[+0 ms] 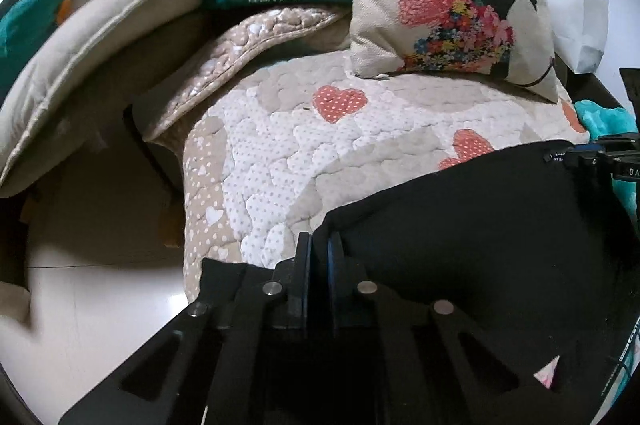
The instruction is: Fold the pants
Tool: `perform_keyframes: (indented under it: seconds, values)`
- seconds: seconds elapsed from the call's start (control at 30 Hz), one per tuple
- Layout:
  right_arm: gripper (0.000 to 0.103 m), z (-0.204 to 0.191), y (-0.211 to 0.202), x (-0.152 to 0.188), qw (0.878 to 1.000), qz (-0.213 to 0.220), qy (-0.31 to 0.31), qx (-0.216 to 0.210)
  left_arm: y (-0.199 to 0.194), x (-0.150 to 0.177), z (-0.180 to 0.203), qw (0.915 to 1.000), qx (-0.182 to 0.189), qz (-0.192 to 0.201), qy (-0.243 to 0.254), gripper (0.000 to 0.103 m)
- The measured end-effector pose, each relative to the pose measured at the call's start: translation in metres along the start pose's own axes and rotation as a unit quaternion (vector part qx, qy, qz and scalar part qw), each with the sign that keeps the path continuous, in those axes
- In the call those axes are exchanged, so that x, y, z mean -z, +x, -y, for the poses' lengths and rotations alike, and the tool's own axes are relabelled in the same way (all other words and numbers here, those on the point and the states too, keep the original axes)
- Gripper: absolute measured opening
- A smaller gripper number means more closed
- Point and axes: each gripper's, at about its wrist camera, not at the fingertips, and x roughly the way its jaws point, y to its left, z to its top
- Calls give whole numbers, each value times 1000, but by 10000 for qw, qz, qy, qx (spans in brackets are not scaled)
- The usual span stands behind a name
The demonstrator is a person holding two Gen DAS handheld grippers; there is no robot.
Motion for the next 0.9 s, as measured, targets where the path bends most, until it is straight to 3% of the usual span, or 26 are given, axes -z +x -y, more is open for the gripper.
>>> perform_keyframes:
  seconds: [0.3,0.5,0.7,0.9]
  values:
    - [16,-34,-54,27,9989,341,-217,243,-75,21,14,9984,122,479,-264,7]
    - [16,-57,-95,70,9981,424,-351,273,-130,63,31,9971,73,717,-255,7]
    - [15,-80,-119,129,9977,220,-554,307,-171,119,52,9976,85,678,-94,7]
    - [15,-90,-115,190,9980,-246,-510,294,-190,176,76,9994,145,308,-92,7]
